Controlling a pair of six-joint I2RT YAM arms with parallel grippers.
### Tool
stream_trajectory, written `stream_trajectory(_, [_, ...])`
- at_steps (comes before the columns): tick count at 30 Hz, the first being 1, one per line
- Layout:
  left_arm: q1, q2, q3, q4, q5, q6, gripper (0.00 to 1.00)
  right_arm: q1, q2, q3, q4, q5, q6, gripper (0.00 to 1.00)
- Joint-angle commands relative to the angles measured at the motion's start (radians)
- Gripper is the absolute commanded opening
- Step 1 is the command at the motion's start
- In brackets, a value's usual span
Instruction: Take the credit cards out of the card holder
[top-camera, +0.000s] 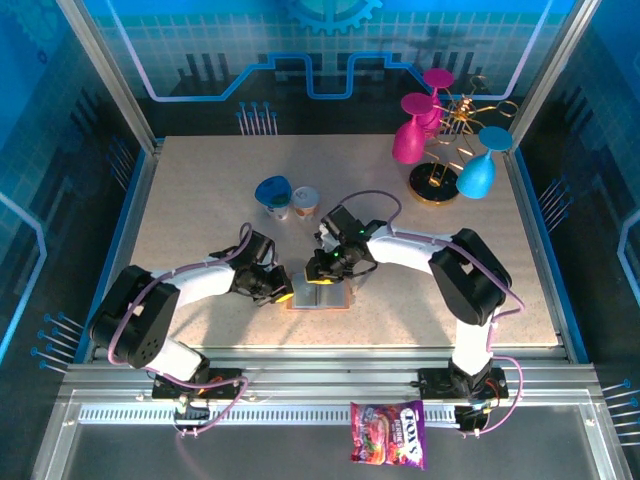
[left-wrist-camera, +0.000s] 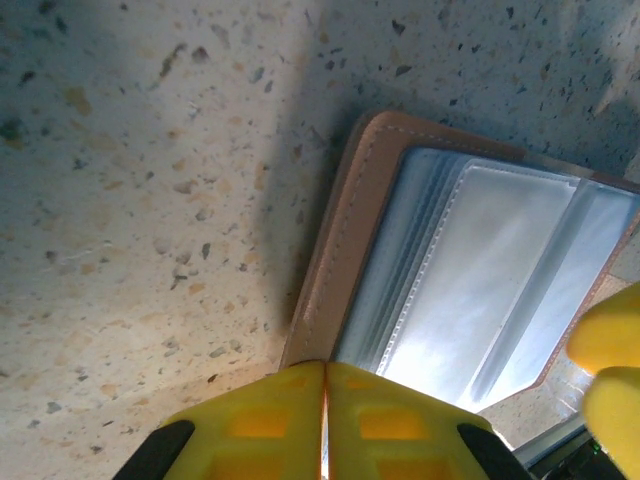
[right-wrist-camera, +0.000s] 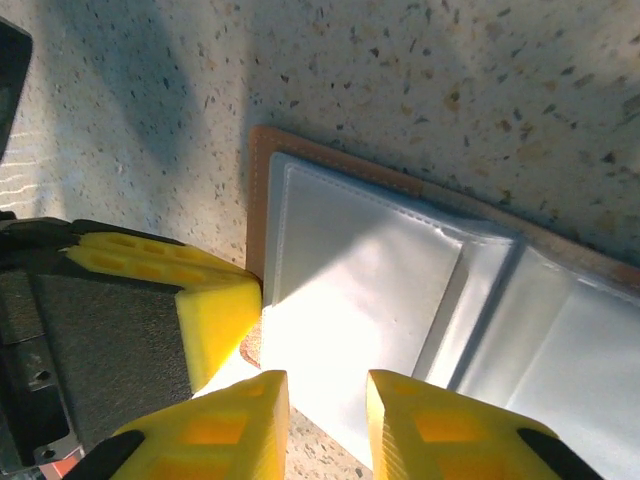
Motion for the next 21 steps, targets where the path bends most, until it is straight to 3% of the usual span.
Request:
stream_trajectory(1, [0.01,0.005,-0.013,0.001,-0.014,0.031,0.1,0.02,0.016,-0.006,-0.004,-0.023,0.017,0.29])
stream_trajectory(21, [0.009,0.005,-0.013,-0.002,-0.014,0.033,0.1,0.028,0.056,-0.001,-0.004,-0.033,0.021,0.31])
